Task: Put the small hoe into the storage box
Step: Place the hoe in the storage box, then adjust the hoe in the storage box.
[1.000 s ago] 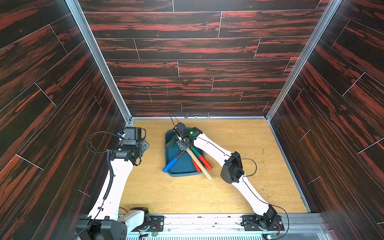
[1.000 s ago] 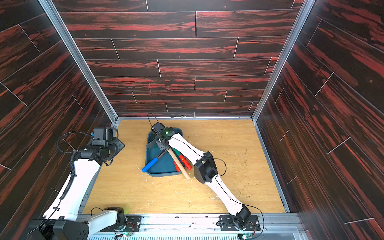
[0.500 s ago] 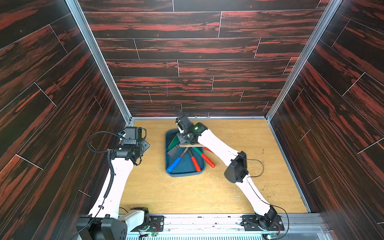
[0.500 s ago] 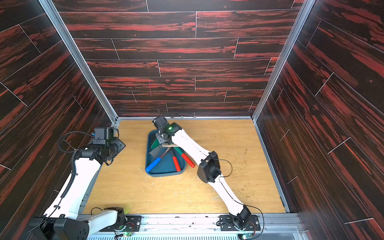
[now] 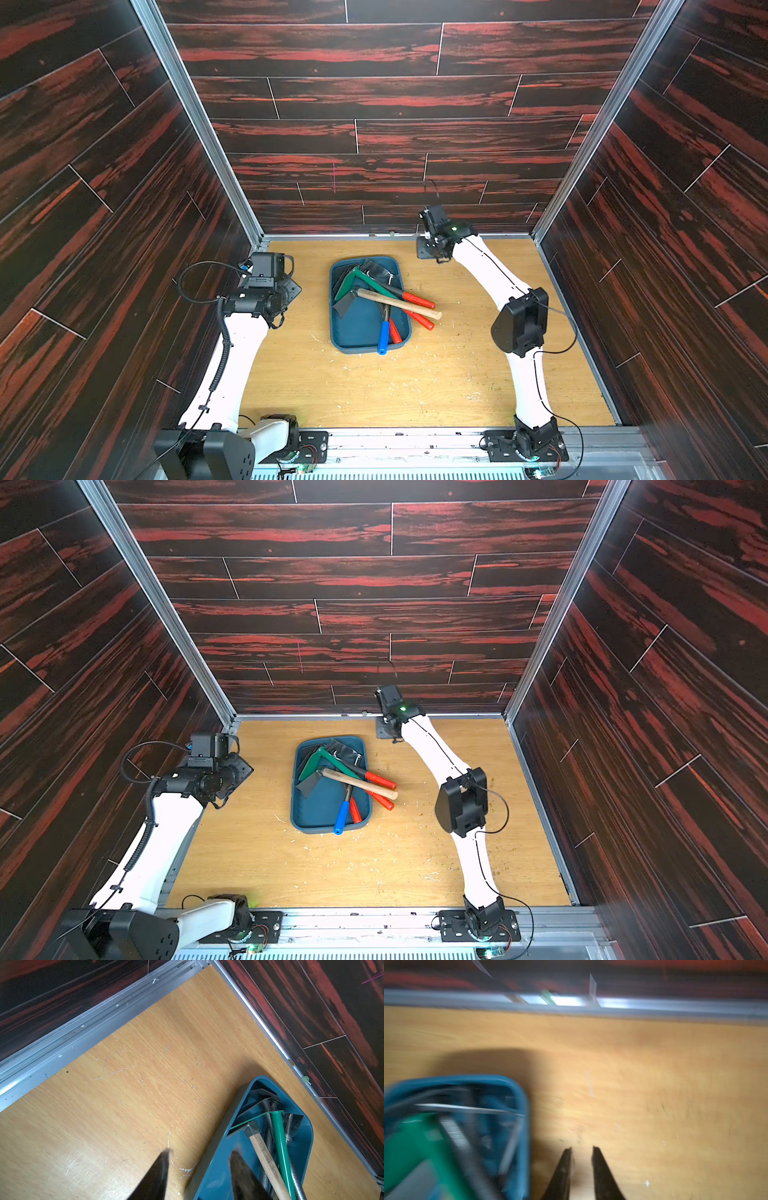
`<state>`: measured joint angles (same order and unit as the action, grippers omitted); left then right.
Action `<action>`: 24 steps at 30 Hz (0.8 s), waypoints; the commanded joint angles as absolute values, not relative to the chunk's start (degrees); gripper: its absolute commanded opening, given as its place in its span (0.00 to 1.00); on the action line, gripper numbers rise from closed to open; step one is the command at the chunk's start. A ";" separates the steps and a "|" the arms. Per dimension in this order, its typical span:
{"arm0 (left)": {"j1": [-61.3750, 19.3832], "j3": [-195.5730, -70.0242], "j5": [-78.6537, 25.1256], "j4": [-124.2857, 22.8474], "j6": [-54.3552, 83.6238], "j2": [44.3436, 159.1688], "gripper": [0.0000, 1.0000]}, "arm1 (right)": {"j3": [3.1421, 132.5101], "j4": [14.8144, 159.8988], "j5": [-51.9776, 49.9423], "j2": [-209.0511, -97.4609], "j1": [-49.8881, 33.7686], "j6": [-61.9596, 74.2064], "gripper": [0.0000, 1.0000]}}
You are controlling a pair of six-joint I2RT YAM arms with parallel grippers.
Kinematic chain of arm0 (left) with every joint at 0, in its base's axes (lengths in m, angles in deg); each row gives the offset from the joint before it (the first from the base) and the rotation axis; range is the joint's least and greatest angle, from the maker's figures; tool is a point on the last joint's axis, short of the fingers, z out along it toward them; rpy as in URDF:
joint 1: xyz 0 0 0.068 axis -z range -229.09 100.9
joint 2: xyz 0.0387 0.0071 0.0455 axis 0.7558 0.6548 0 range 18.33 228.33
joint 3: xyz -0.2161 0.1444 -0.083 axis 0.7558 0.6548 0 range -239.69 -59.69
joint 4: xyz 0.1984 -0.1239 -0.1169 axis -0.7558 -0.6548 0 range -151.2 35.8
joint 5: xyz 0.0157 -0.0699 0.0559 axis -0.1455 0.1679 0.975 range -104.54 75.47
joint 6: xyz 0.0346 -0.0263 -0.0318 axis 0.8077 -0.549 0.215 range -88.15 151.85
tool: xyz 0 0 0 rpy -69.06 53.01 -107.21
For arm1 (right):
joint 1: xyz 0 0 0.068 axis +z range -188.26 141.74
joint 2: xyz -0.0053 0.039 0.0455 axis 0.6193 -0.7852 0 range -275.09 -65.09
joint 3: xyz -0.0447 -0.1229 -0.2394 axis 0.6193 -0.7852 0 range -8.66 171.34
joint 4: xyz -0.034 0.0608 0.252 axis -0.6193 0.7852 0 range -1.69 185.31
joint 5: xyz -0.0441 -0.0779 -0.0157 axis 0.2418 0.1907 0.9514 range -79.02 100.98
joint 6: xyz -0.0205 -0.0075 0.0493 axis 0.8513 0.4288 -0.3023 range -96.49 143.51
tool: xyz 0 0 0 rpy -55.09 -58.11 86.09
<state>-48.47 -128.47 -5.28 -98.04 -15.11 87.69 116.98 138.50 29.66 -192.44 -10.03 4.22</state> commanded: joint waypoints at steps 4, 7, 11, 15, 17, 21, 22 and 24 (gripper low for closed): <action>-48.75 -129.13 -4.98 -98.11 -14.20 87.89 0.51 | 104.25 134.04 22.99 -187.22 -9.70 2.46 0.15; -48.81 -129.06 -5.00 -97.88 -14.20 88.19 0.51 | 96.74 130.04 18.56 -184.89 -9.57 0.93 0.15; -48.81 -129.08 -5.13 -97.88 -14.29 88.46 0.51 | 90.42 126.87 14.98 -182.66 -9.18 -0.09 0.14; -48.82 -129.40 -5.04 -97.93 -14.12 88.77 0.51 | 87.86 126.50 14.43 -181.75 -7.41 0.13 0.14; -48.77 -129.57 -4.96 -97.84 -14.04 88.81 0.50 | 87.09 126.45 14.34 -181.52 -6.29 0.13 0.14; -48.82 -129.68 -4.87 -97.68 -13.94 88.90 0.50 | 85.46 126.49 14.41 -180.74 -3.88 -0.46 0.14; -48.83 -129.77 -4.95 -97.62 -13.85 89.06 0.51 | 84.88 126.50 14.54 -180.43 -3.28 -0.78 0.14; -48.77 -129.82 -4.97 -97.76 -13.59 89.25 0.50 | 83.94 126.67 14.32 -179.80 -2.12 -1.47 0.14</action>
